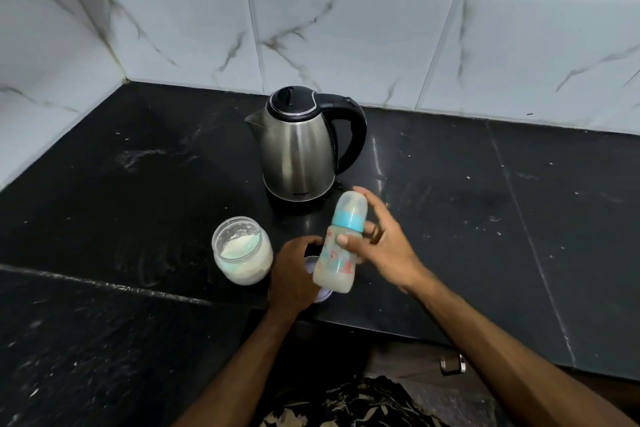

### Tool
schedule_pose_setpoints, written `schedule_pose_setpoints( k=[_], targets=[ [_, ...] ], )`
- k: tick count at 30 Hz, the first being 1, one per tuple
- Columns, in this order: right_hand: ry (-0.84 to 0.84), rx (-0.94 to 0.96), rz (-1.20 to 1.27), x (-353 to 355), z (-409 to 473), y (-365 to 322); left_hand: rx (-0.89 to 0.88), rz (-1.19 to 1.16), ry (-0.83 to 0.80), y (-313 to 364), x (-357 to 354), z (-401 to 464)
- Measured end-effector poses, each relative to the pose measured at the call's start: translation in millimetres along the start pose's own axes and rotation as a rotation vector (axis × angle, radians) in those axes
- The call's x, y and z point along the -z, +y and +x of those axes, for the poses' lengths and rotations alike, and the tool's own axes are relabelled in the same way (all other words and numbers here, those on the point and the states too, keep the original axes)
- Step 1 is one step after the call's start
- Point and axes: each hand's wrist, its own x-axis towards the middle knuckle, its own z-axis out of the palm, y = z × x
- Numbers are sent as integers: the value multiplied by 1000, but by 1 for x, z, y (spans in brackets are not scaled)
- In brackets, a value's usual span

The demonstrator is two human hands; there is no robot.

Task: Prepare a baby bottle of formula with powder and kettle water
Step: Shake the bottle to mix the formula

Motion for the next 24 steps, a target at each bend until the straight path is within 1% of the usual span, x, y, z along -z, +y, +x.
schedule_pose_setpoints(
  k=[1,2,4,5,6,7,8,9,11,12,13,14,16,17,18,19,20,23,24],
  targets=[
    [23,22,-15,2,2,-3,3,10,24,1,0,0],
    [100,61,4,6,6,-9,5,8,74,3,0,-1],
    [297,134,127,14,17,-24,-6,5,130,7,-1,-2],
    [373,167,207,18,22,-31,-14,3,129,8,-2,-2],
    [413,188,267,19,25,-33,-20,6,127,8,-3,-2],
    [410,186,278,18,25,-32,-18,8,131,7,-3,-1],
    [361,164,246,15,23,-29,-12,12,135,6,-3,-1],
    [272,125,188,10,18,-22,-5,16,126,5,-2,0],
    [63,45,45,2,7,-10,14,1,59,4,-1,1],
    [15,36,-5,3,5,-6,23,-14,26,4,-1,2],
    [32,59,-14,5,6,-8,21,-18,28,3,-1,2],
    [109,95,18,7,9,-12,6,-9,62,3,-1,1],
    [323,147,172,15,19,-25,-27,8,127,4,-2,-1],
    [410,169,254,18,23,-30,-29,3,130,5,-3,-2],
    [455,181,307,20,25,-30,-28,-2,129,6,-3,-3],
    [452,173,312,20,24,-28,-26,-5,132,6,-3,-2],
    [396,146,284,17,20,-23,-26,-3,132,5,-3,-1],
    [62,19,68,5,3,-5,-13,0,59,-3,-3,3],
    [3,13,5,5,2,-2,0,-3,37,-4,-4,3]
  ],
)
